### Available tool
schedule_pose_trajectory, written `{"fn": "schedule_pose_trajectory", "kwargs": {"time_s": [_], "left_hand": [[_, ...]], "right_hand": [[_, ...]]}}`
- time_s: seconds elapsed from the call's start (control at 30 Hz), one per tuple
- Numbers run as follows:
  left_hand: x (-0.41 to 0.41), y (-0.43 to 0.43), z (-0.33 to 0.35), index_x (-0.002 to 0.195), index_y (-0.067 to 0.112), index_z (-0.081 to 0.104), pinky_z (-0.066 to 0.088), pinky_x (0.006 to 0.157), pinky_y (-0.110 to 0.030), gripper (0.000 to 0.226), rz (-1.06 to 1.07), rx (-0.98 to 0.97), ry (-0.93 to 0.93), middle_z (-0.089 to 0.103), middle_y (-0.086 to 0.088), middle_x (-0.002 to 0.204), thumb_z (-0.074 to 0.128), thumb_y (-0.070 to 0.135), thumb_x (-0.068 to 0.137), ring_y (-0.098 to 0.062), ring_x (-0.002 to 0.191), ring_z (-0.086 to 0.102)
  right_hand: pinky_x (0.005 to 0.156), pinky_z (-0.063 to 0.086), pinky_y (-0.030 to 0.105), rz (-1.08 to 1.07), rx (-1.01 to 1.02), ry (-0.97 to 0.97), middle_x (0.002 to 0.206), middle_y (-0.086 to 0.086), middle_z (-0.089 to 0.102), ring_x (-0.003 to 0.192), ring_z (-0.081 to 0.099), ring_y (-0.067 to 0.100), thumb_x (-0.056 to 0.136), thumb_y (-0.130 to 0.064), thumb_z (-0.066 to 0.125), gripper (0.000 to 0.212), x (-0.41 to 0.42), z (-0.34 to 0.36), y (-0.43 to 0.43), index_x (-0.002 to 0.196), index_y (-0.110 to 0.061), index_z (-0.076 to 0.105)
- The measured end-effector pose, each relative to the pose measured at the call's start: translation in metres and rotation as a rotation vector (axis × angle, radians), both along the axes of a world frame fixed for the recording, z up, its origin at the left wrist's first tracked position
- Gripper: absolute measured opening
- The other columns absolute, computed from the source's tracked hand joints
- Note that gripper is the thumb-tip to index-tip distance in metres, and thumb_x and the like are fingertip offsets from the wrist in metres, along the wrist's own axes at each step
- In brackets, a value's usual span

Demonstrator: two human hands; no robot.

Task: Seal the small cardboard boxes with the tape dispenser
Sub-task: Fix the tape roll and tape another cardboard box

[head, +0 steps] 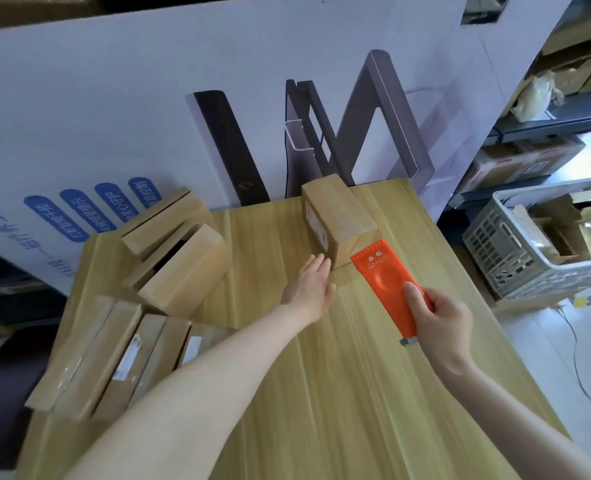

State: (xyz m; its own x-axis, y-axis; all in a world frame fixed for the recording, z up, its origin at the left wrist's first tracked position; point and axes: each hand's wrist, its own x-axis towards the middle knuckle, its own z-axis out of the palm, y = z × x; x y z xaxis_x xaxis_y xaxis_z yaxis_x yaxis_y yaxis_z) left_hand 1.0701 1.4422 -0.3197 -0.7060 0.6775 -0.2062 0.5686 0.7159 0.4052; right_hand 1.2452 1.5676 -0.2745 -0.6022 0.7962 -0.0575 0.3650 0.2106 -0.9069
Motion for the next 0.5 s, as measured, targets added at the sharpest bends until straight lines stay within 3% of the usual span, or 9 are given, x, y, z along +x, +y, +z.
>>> {"fn": "schedule_pose_trajectory", "kwargs": {"time_s": [0.13, 0.3, 0.43, 0.5], "left_hand": [[-0.033, 0.071, 0.002, 0.152, 0.010, 0.016, 0.013, 0.117, -0.033, 0.057, 0.007, 0.028, -0.040, 0.010, -0.004, 0.161, 0.033, 0.026, 0.101, -0.017, 0.148, 0.006], [-0.075, 0.142, -0.013, 0.152, 0.011, 0.016, 0.022, 0.116, -0.039, 0.060, 0.180, 0.071, 0.003, 0.006, -0.007, 0.161, 0.036, 0.034, 0.101, -0.023, 0.147, 0.009], [-0.082, 0.174, -0.043, 0.152, 0.005, 0.003, -0.003, 0.118, -0.043, 0.080, 0.270, -0.136, 0.159, -0.002, -0.013, 0.161, 0.023, 0.058, 0.095, -0.025, 0.148, -0.005], [-0.081, 0.176, -0.053, 0.152, 0.004, 0.004, -0.005, 0.117, -0.045, 0.086, 0.279, -0.181, 0.243, 0.002, -0.014, 0.160, 0.019, 0.063, 0.092, -0.026, 0.148, -0.004]], "right_hand": [[0.033, 0.037, 0.013, -0.024, -0.019, 0.051, 0.045, 0.003, 0.061, 0.031, 0.059, 0.023, 0.093, -0.038, 0.061, 0.032, -0.011, 0.000, 0.032, 0.067, -0.020, 0.067], [0.031, 0.034, 0.011, -0.042, -0.043, 0.089, 0.045, 0.013, 0.058, 0.030, 0.058, 0.022, 0.093, -0.031, 0.062, 0.032, -0.015, -0.013, 0.059, 0.065, -0.018, 0.068], [0.031, 0.033, 0.010, -0.065, -0.077, 0.095, 0.042, 0.012, 0.056, 0.029, 0.057, 0.023, 0.092, -0.029, 0.063, 0.031, -0.010, -0.031, 0.076, 0.065, -0.017, 0.069], [0.030, 0.034, 0.013, -0.072, -0.096, 0.088, 0.042, 0.012, 0.057, 0.029, 0.058, 0.024, 0.092, -0.029, 0.064, 0.030, -0.006, -0.037, 0.081, 0.065, -0.016, 0.069]]}}
